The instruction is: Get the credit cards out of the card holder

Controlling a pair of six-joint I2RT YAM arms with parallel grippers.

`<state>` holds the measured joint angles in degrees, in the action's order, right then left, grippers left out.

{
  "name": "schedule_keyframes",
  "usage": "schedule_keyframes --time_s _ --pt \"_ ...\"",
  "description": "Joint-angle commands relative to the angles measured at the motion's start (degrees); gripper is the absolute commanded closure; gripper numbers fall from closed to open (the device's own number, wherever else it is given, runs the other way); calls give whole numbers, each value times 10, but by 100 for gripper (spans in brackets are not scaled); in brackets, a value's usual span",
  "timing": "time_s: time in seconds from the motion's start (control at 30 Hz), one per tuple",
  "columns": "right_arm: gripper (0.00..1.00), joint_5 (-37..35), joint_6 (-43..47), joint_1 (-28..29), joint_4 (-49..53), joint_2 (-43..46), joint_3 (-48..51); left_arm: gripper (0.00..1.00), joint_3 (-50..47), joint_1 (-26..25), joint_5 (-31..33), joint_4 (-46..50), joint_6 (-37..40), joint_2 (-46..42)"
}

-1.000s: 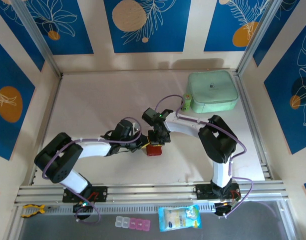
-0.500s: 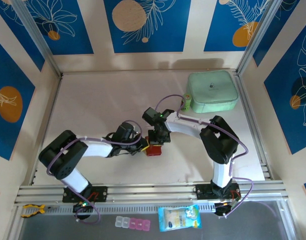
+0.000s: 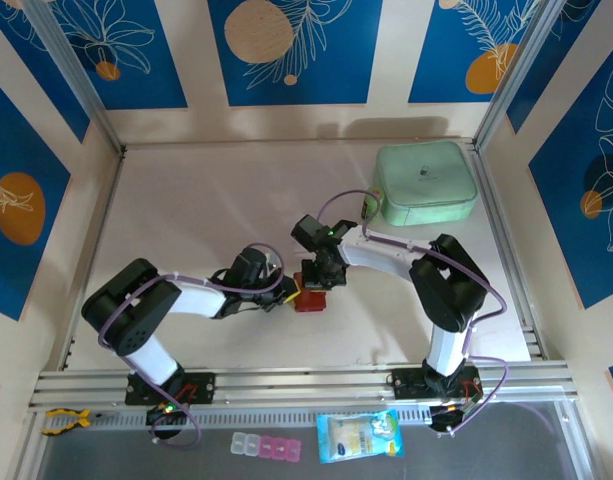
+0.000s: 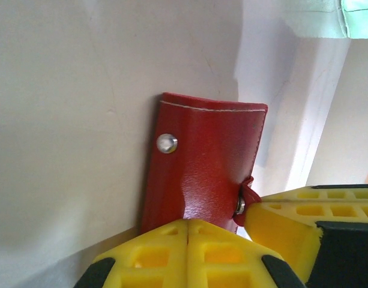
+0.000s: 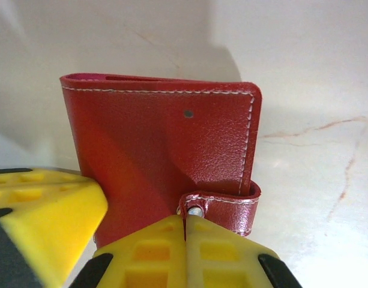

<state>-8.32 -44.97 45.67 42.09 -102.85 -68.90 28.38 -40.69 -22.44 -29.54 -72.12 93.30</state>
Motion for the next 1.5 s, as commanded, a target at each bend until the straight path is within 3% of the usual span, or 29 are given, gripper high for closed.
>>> schedule_keyframes --time_s 0.0,0.37,0.77,1.2,1.47 --pt "100 -12 1 -17 28 29 20 100 -19 -4 19 41 4 19" --pt "100 15 5 -26 6 44 38 100 5 -4 10 61 12 -3" --pt "100 64 -17 10 -33 19 7 100 65 -4 28 210 69 -100" --pt "100 97 -37 15 -73 19 29 100 52 -4 -7 149 57 -31" --pt "100 72 -28 13 -47 24 28 100 30 2 -2 142 53 1"
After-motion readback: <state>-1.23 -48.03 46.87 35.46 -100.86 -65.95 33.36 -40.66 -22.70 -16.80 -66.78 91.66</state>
